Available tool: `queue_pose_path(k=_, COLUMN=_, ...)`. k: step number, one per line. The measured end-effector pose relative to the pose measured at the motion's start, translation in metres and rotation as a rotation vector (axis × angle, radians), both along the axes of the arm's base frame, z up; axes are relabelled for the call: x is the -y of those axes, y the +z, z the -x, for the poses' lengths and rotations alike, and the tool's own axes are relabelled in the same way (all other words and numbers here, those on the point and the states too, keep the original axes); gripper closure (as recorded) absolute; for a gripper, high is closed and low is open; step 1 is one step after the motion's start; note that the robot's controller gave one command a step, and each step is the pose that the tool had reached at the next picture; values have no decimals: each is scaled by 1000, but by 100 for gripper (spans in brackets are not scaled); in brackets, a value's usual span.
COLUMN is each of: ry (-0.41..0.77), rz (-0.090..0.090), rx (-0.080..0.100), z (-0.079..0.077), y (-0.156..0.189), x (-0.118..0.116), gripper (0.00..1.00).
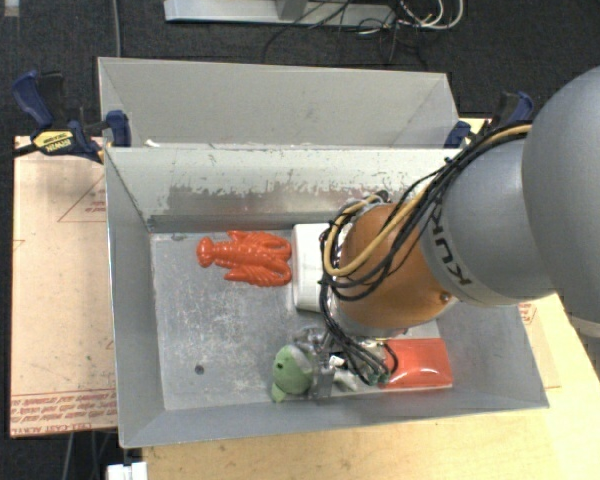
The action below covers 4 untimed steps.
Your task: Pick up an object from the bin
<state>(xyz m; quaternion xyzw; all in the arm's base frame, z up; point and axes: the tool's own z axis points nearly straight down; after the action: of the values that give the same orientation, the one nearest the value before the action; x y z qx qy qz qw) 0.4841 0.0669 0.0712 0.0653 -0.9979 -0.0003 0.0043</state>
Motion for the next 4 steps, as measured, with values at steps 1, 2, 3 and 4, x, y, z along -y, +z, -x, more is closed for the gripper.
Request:
queue_pose_path(k=1, ry=-1, rz=0, rx=-2, z=1, y=3, x=0, gripper=100)
queue_pose_path(k=2, ry=-1, rz=1, rx=-9, z=3, y=17, x=0, gripper=100)
queue_pose_path(k=3, ry=-1, rz=0, rx=-7, z=2, y=41, x=0, gripper=100)
queue_pose_path(k=4, ry=0, rz=0, rx=-1, z=1, y=57, x=0, gripper=100)
